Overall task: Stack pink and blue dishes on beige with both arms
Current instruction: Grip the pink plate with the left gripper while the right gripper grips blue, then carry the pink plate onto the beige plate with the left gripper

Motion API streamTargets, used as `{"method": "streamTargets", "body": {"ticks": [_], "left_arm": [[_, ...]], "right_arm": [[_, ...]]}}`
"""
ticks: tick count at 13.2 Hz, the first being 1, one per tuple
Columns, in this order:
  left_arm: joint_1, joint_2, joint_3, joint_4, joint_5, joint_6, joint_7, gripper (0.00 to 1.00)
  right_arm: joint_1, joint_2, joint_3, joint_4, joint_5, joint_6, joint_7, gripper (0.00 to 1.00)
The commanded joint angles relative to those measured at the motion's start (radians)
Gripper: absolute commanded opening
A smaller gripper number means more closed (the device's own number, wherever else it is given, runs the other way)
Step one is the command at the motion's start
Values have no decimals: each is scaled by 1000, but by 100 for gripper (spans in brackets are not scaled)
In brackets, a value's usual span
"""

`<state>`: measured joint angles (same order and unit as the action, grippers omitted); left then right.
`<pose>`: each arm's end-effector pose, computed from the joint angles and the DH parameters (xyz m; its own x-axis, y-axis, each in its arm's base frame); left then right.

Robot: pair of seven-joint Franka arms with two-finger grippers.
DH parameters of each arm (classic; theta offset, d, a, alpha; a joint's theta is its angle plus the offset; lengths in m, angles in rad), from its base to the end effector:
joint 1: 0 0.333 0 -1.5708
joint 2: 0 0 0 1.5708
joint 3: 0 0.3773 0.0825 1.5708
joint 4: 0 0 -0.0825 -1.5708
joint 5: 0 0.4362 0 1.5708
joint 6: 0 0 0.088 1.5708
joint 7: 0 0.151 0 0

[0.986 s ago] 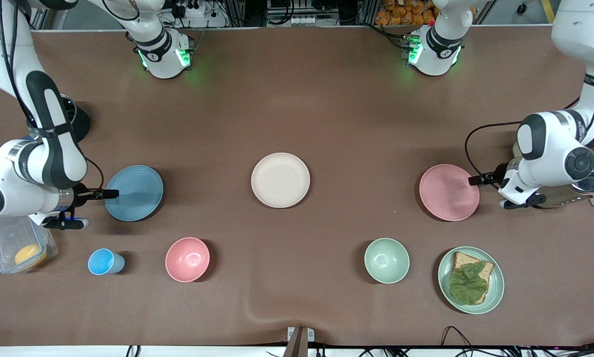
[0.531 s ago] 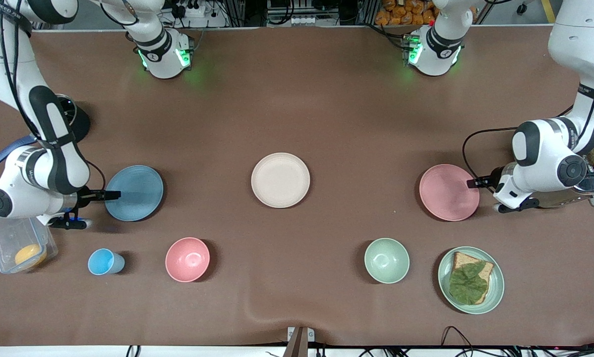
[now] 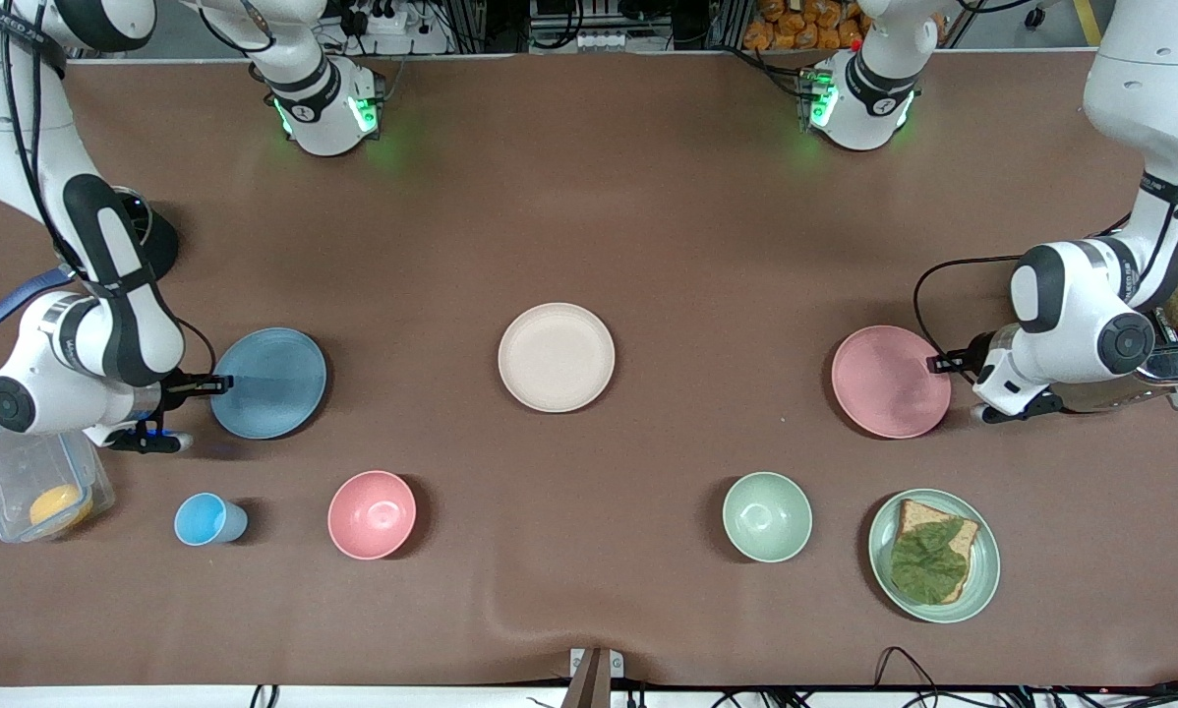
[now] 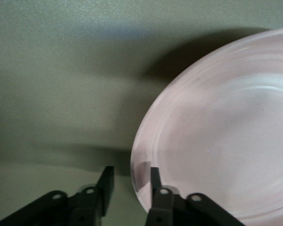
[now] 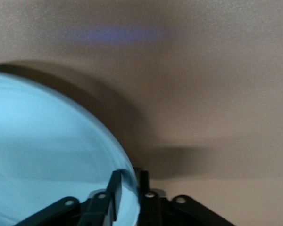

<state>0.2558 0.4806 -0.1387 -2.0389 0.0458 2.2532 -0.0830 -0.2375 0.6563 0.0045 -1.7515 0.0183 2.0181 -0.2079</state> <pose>0.6104 0.0729 0.1568 0.9516 0.1648 -0.2596 0.1748 -0.9845 0.0156 0.6552 -0.1537 0.1398 0.9294 -0.0162 -0.3687 -0.0543 -0.9942 -0.0931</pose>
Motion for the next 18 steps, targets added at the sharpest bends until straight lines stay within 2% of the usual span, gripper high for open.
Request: {"method": "streamTargets", "body": {"ticks": [1, 4, 7, 10, 12, 14, 18], "left_arm": [[7, 15, -9, 14, -17, 5, 22, 0], [4, 6, -30, 11, -18, -6, 46, 0], [5, -62, -99, 29, -27, -125, 58, 0], [0, -93, -195, 152, -111, -330, 37, 0], [-19, -82, -261, 227, -168, -400, -35, 0], [-77, -79, -343, 243, -176, -397, -209, 0], [-317, 9, -355, 339, -178, -344, -556, 0]], "right_arm": [[-25, -21, 18, -13, 15, -16, -62, 0], [-19, -55, 22, -3, 17, -62, -65, 0], [-16, -84, 23, 0, 26, -91, -65, 0], [-16, -133, 25, 0, 38, -130, -79, 0], [-22, -165, 23, 1, 51, -159, -116, 0], [-22, -188, 23, 13, 66, -203, -125, 0], [-28, -237, 23, 46, 87, -344, -122, 0]]}}
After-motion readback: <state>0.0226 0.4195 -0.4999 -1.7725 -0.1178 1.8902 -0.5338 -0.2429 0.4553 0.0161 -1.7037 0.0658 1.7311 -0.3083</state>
